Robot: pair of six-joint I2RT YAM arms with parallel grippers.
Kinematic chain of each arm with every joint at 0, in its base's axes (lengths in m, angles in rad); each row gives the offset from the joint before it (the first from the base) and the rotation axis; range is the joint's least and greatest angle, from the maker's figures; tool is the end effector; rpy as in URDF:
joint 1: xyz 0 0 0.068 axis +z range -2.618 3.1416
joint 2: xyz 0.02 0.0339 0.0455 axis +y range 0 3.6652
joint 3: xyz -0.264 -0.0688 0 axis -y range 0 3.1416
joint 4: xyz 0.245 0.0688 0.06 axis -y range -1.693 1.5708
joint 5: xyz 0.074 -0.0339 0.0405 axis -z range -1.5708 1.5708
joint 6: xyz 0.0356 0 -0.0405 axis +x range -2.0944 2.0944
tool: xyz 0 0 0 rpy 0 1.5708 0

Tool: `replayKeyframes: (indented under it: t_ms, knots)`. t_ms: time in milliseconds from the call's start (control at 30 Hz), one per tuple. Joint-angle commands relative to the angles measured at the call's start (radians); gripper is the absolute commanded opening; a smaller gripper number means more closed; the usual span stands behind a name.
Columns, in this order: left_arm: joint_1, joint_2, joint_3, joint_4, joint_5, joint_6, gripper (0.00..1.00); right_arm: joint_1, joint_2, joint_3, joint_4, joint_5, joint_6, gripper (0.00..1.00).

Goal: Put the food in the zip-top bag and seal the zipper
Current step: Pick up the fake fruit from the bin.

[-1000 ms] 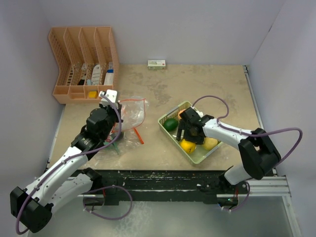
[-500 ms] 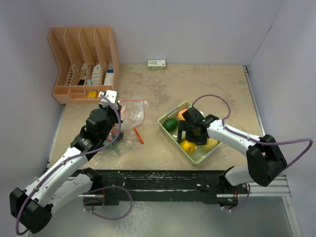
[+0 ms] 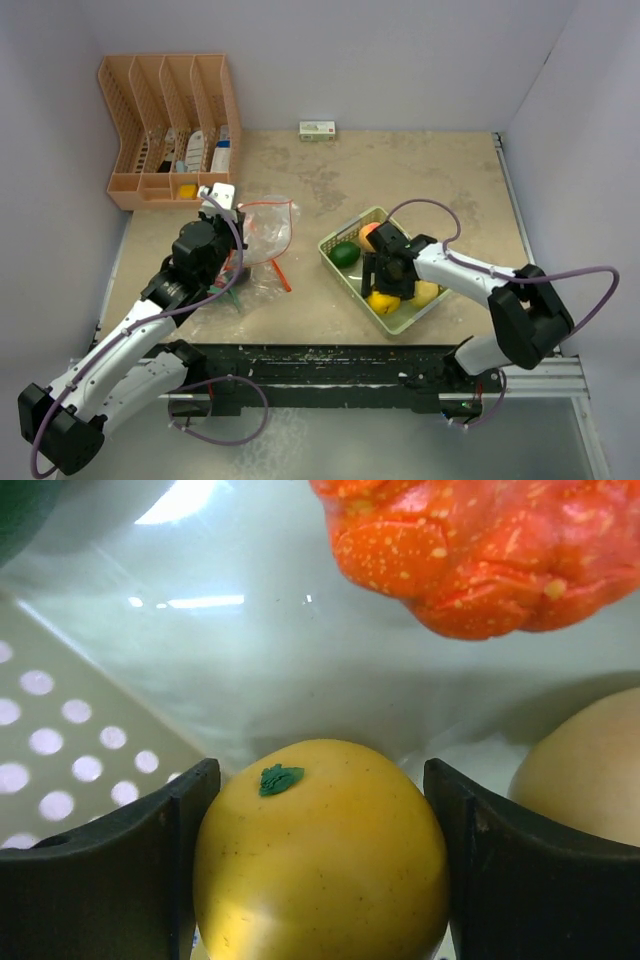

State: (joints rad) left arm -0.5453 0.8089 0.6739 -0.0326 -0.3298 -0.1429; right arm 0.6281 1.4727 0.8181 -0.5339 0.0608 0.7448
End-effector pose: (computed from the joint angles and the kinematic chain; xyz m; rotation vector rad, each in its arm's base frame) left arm 0.1725 -0.0912 0.3130 0.1066 1.7310 -0.2205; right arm 0.2164 0.1545 0.1730 0.1794 2.7890 0.2770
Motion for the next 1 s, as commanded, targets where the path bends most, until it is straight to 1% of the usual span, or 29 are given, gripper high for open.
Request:
replayKeyframes:
  t_ms: [0, 167, 267, 300, 333, 433, 467, 533, 700, 800, 967]
  knots:
    - [0.005, -0.005, 0.015, 0.039, -0.006, -0.01, 0.0, 0.002, -0.092, 0.103, -0.079, 0.033, -0.011, 0.45]
    - [0.004, 0.008, 0.013, 0.043, -0.008, -0.01, 0.0, 0.002, -0.191, 0.268, -0.118, 0.049, -0.054, 0.45]
    - [0.004, 0.029, 0.016, 0.048, 0.001, -0.017, 0.0, 0.002, -0.249, 0.321, -0.071, 0.007, -0.094, 0.43]
    - [0.004, 0.036, 0.016, 0.052, 0.007, -0.021, 0.0, 0.001, -0.268, 0.332, -0.014, -0.004, -0.126, 0.42]
    - [0.004, 0.043, 0.016, 0.061, 0.012, -0.022, 0.0, 0.001, -0.284, 0.339, 0.041, -0.051, -0.147, 0.41]
    - [0.005, 0.083, 0.039, 0.067, 0.031, -0.025, 0.0, 0.01, -0.308, 0.341, 0.238, -0.233, -0.118, 0.37]
    - [0.005, 0.095, 0.047, 0.065, 0.037, -0.028, 0.0, 0.022, -0.303, 0.348, 0.305, -0.273, -0.104, 0.36]
    - [0.005, 0.115, 0.059, 0.065, 0.053, -0.035, 0.0, 0.067, -0.277, 0.38, 0.419, -0.304, -0.09, 0.36]
    - [0.004, 0.136, 0.073, 0.075, 0.082, -0.067, 0.0, 0.179, -0.171, 0.455, 0.569, -0.328, -0.066, 0.37]
    - [0.004, 0.134, 0.084, 0.071, 0.1, -0.087, 0.0, 0.193, -0.132, 0.43, 0.667, -0.347, -0.021, 0.37]
    - [0.004, 0.124, 0.099, 0.075, 0.126, -0.132, 0.0, 0.196, -0.078, 0.417, 0.723, -0.358, 0.024, 0.36]
